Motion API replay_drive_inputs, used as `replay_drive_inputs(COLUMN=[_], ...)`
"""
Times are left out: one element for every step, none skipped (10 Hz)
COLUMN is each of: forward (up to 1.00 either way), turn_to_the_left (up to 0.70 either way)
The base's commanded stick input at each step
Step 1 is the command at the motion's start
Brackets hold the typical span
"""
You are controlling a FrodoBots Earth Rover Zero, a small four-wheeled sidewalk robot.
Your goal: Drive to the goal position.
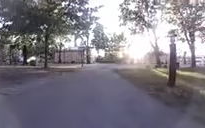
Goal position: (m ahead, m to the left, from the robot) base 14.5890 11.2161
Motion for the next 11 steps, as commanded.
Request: replay_drive_inputs(forward=[0.7, 0.7, 0.7, 0.7, 0.7, 0.7, 0.7, 0.7, 0.7, 0.7, 0.7], turn_to_the_left=[0.0, 0.0, 0.0, 0.0, 0.0, 0.0, 0.0, 0.0, 0.0, 0.0, 0.0])
